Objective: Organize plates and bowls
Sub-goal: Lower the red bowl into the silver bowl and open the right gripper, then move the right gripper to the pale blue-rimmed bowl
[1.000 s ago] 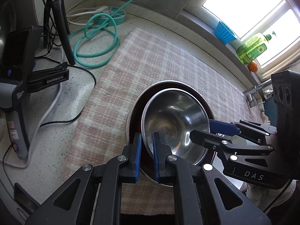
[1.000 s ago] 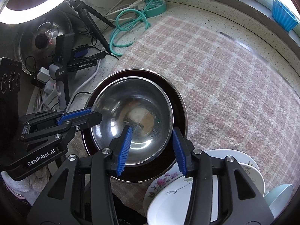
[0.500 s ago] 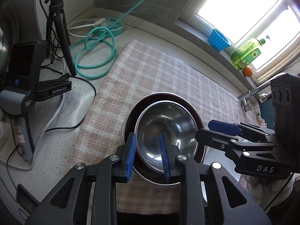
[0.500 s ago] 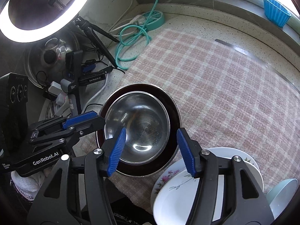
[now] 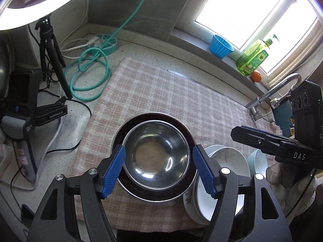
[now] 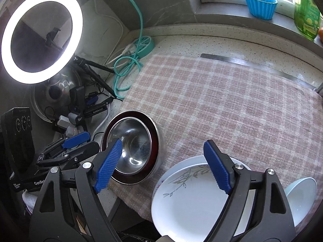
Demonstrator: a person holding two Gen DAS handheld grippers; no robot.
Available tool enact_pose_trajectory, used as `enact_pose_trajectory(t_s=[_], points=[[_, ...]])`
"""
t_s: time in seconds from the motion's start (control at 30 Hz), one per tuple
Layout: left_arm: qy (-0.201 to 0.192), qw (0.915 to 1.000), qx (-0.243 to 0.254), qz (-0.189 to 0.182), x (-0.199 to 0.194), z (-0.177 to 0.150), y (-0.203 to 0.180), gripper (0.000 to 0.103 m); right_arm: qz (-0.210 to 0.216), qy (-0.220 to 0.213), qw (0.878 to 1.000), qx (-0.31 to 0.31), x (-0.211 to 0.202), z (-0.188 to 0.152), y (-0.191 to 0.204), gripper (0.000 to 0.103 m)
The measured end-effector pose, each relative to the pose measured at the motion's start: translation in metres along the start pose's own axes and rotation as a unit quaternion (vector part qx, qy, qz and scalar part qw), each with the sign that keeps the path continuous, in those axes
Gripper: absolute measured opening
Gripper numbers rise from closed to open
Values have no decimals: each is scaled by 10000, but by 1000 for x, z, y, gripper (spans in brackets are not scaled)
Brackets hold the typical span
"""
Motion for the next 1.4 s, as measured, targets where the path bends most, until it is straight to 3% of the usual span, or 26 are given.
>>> enact_pose_trajectory(t_s=[0.43,0.87,1.4], points=[[101,9987,386,-304,8,-7,-57,69,-484,-221,9979,360,-61,-28,-58,85],[372,9919,979,-718,30,-31,-136,69,-965,-419,9895,992,-125,-84,-135,85],[989,9787,1504,-989,76,-78,-214,69,-1130,-343,9787,1680,-147,-154,-203,85]])
Point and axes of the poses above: each gripper's, at about its wrist camera, not at the fingertips, and x roughly the way its jaws point, y to its left, z to its top, the point moved 1 cm from there along x, roughly the way its jaws point, and after that the axes turned 12 degrees about -x, right-handed, at the moved point
